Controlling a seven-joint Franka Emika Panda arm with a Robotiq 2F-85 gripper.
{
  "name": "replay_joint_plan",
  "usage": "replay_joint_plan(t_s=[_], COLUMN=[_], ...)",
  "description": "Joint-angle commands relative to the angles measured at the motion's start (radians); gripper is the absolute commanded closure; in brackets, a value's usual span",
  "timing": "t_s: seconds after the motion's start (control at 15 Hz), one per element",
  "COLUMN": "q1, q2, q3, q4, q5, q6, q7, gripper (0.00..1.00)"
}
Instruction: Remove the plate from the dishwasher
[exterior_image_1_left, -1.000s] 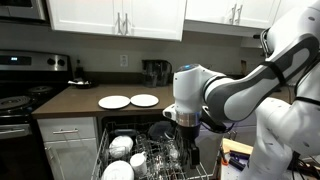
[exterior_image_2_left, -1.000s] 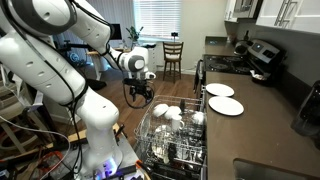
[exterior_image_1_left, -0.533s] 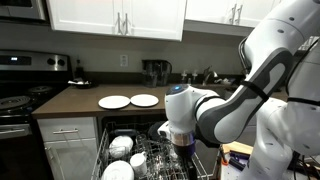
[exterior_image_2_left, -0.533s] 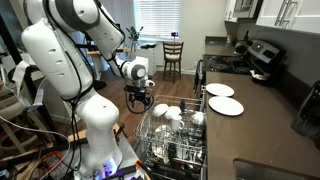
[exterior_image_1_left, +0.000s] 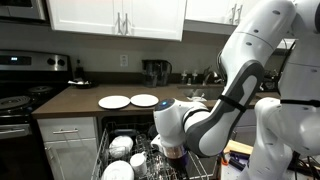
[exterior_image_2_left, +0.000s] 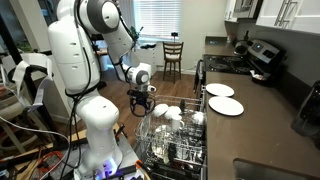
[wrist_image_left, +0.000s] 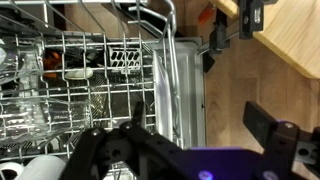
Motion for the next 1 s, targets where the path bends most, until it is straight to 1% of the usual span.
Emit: replay_joint_plan(t_s=[0.0,0.4,0.47,0.53,0.6,0.8,0.93], q1=[-0.023,-0.053,-0.057,-0.058,-0.053,-0.058,-0.056], q2=[0.076,0.140,0.151,0.156,0.123,0.144,0.163], q3=[-0.001,-0.018,-0.021,-0.024,-0.013,-0.018,-0.018], q4=[0.055,0.098,0.103,0.114,0.091,0.099,0.097], q5=[-0.026,-0.020,-0.023,-0.032,-0.011,-0.013,-0.016], q6=[0.022,0.046,0.044,0.006,0.016,0.017,0.045], q7=[0.002,-0.022,-0.020,-0.006,-0.002,-0.001,0.006], gripper=[0.00,0.00,0.00,0.00,0.00,0.00,0.00])
